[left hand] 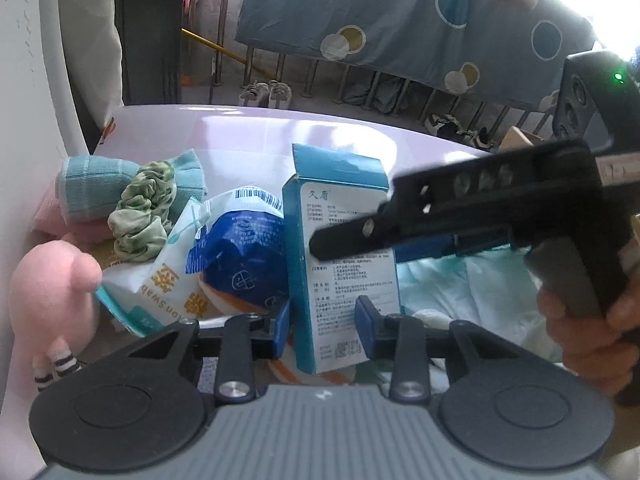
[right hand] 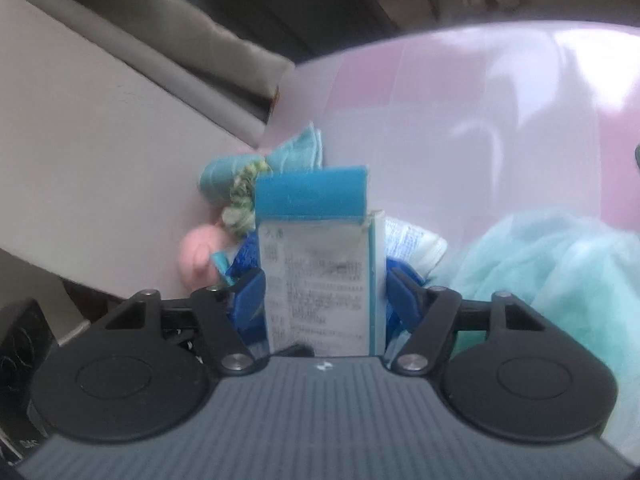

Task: Organize soft objects
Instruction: 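Reach the right gripper to the white-and-teal medicine box and close it, then carry the medicine box into the cardboard box and open the right gripper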

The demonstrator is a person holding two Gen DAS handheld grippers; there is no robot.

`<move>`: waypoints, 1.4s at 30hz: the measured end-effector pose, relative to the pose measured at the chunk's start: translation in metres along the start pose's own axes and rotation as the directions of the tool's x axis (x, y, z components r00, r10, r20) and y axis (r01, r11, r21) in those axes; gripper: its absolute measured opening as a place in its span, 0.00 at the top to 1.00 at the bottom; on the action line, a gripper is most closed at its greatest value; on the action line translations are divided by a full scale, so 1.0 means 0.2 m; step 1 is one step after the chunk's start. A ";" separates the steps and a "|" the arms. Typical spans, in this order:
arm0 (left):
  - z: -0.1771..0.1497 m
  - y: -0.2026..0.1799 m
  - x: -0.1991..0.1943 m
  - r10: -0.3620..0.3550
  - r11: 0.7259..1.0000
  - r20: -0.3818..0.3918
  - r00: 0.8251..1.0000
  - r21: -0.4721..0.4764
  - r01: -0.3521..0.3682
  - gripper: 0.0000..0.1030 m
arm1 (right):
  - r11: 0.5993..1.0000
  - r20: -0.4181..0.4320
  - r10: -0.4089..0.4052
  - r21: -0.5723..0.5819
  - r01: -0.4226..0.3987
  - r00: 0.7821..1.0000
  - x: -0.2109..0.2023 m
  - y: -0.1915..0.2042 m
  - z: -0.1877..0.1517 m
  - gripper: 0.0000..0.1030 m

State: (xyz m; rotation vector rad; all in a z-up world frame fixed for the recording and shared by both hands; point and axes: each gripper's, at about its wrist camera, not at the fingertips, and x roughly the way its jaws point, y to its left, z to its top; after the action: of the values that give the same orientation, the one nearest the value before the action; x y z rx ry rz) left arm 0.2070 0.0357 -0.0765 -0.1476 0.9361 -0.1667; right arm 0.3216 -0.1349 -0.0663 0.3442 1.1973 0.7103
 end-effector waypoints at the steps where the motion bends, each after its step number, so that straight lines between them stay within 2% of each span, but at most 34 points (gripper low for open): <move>1: 0.01 0.00 0.00 0.005 1.000 -0.001 1.000 -0.005 -0.005 0.64 | 1.000 0.005 -0.006 -0.007 0.006 1.000 0.00 0.01 0.00 0.41; 6: 0.03 -0.01 -0.07 0.035 0.999 0.018 0.999 -0.013 -0.035 0.65 | 1.000 0.049 0.025 0.009 -0.025 0.998 -0.09 0.05 -0.01 0.53; 12: 0.04 -0.05 -0.27 0.049 0.999 0.076 0.996 -0.002 -0.049 0.65 | 0.999 0.106 0.044 -0.020 -0.042 0.993 -0.25 0.18 -0.05 0.56; 19: 0.05 -0.22 -0.55 0.054 0.997 0.171 0.984 0.049 -0.063 0.65 | 0.997 0.199 0.078 -0.042 -0.071 0.977 -0.59 0.30 -0.12 0.57; 26: 0.10 -0.50 -0.73 -0.005 0.990 0.242 0.970 0.135 -0.028 0.64 | 0.996 0.311 0.089 -0.021 -0.087 0.946 -1.04 0.28 -0.24 0.58; 31: 0.18 -0.78 -0.71 -0.092 0.975 0.230 0.969 0.220 0.041 0.64 | 0.998 0.393 0.034 0.043 -0.055 0.919 -1.37 0.10 -0.35 0.58; 34: 0.26 -0.96 -0.60 -0.151 0.961 0.167 0.974 0.257 0.105 0.65 | 0.993 0.425 -0.020 0.115 -0.033 0.905 -1.51 -0.09 -0.42 0.58; 39: 0.39 -1.22 -0.30 -0.196 0.942 0.029 0.980 0.282 0.180 0.65 | 0.961 0.409 -0.094 0.275 -0.025 0.907 -1.62 -0.50 -0.45 0.58; 42: 0.46 -1.34 -0.06 -0.186 0.936 -0.056 0.981 0.292 0.195 0.64 | 0.939 0.380 -0.125 0.345 -0.015 0.916 -1.61 -0.74 -0.43 0.58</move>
State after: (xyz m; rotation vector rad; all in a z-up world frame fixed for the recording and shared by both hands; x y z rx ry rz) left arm 0.2532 -0.2181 0.0400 0.0432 0.9126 -0.4878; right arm 0.2286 -0.4681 0.0498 0.7079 0.9306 0.3520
